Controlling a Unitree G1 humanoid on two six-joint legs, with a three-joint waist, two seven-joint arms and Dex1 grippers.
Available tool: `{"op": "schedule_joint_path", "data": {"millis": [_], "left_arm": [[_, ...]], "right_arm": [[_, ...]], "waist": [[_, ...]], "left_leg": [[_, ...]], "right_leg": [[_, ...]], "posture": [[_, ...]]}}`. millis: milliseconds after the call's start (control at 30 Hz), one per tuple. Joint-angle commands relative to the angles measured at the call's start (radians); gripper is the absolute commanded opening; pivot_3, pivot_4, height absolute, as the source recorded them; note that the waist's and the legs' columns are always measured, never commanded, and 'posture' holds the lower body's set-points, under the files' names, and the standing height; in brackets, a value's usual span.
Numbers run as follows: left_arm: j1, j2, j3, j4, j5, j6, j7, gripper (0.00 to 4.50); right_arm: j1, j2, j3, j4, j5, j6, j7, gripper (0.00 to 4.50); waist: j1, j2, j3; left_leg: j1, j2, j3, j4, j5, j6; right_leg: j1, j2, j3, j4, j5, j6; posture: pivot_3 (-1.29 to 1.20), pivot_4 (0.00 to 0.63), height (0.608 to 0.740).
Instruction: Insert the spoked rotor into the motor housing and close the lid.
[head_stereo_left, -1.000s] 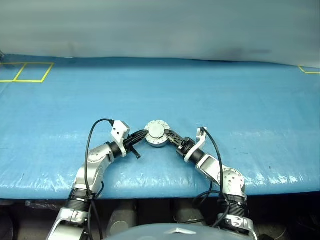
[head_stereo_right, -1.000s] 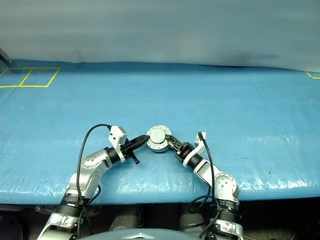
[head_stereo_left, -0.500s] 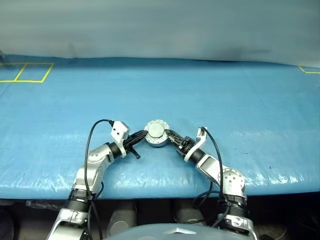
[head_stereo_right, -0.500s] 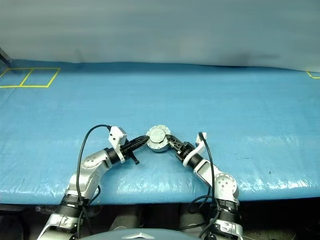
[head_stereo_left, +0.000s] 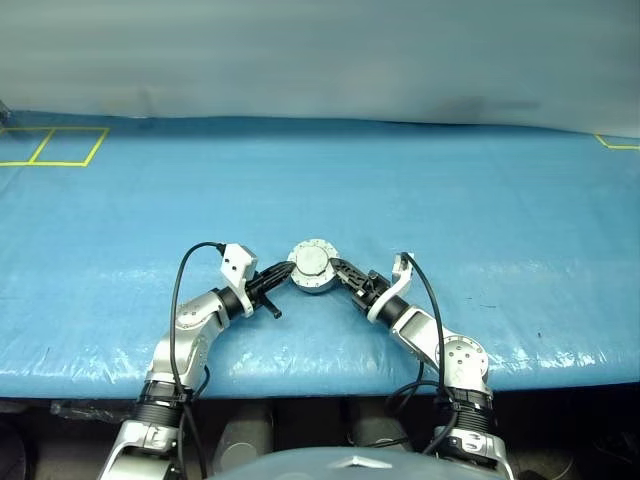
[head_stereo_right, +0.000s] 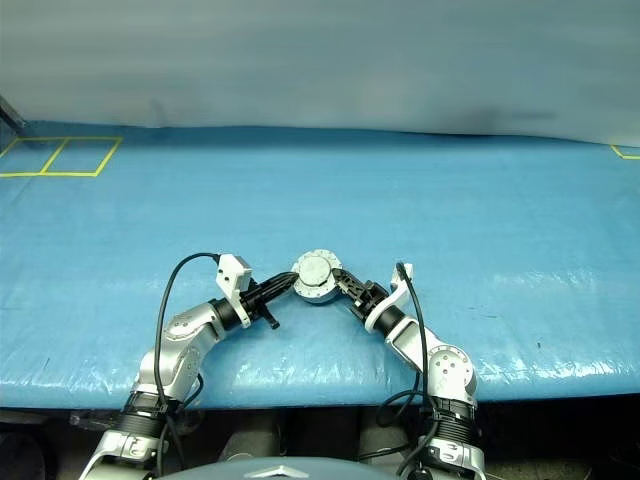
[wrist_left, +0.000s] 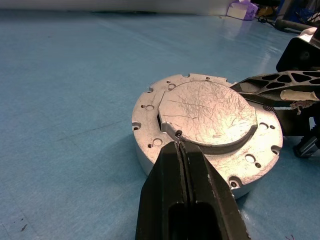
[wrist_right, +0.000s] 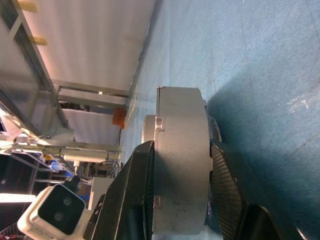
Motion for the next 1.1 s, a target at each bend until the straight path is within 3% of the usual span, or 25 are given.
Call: {"op": "schedule_joint_path", "data": {"millis": [33, 133, 233, 433, 633, 833, 1100], "left_arm": [[-0.011, -0.069, 0.123, -0.035, -0.159, 0.055, 0.064, 0.0], [-0.013, -0.108, 0.2, -0.048, -0.249, 0.084, 0.102, 0.0], [-0.011, -0.146, 0.263, -0.047, -0.321, 0.084, 0.13, 0.6], [0.046, -0.182, 0.246, -0.084, -0.403, 0.168, 0.104, 2.53], [0.074, -0.227, 0.213, -0.115, -0.463, 0.253, 0.112, 4.49], [0.068, -0.257, 0.24, -0.134, -0.718, 0.492, 0.103, 4.49], [0.047, -0.24, 0.224, -0.127, -0.801, 0.576, 0.026, 4.49]], "right_arm": [[-0.01, 0.049, -0.029, -0.022, 0.085, 0.001, -0.021, 1.24], [-0.027, 0.063, -0.053, -0.04, 0.151, -0.015, -0.051, 1.24], [-0.044, 0.083, -0.062, -0.075, 0.207, -0.044, -0.083, 1.24], [-0.086, 0.112, -0.055, -0.126, 0.233, -0.165, -0.134, 1.24], [-0.081, 0.09, 0.0, -0.162, 0.27, -0.154, -0.103, 1.24], [-0.074, 0.073, 0.048, -0.192, 0.26, -0.158, -0.089, 1.24], [-0.031, 0.062, 0.117, -0.2, 0.261, -0.134, -0.079, 1.24]], "waist": [[0.0, -0.001, 0.002], [-0.002, 0.0, 0.004], [-0.001, -0.001, 0.007], [-0.004, 0.001, 0.012], [-0.004, 0.001, 0.012], [-0.005, 0.001, 0.012], [-0.006, 0.001, 0.012]], "left_leg": [[-0.002, 0.0, 0.0, 0.0, 0.0, 0.0], [-0.004, 0.0, 0.0, -0.002, 0.0, 0.001], [-0.004, 0.0, 0.0, -0.002, -0.001, 0.001], [-0.008, -0.001, 0.0, 0.001, -0.001, 0.002], [-0.008, 0.0, 0.0, 0.0, -0.001, 0.002], [-0.008, 0.0, 0.0, 0.001, -0.001, 0.002], [-0.008, 0.0, -0.001, 0.002, -0.001, 0.002]], "right_leg": [[-0.001, 0.0, 0.0, 0.0, 0.0, 0.0], [-0.003, 0.001, -0.001, 0.0, 0.0, 0.0], [-0.003, 0.001, -0.001, 0.0, 0.0, 0.001], [-0.004, 0.001, 0.0, -0.001, 0.001, 0.002], [-0.004, 0.002, 0.0, -0.001, 0.001, 0.002], [-0.004, 0.002, 0.0, 0.0, 0.001, 0.002], [-0.004, 0.002, 0.0, 0.0, 0.001, 0.001]], "posture": [[0.0, 0.15, 0.74], [0.0, 0.15, 0.74], [0.0, 0.15, 0.74], [0.0, 0.15, 0.74], [0.0, 0.15, 0.74], [0.0, 0.15, 0.74], [0.0, 0.15, 0.74]]}}
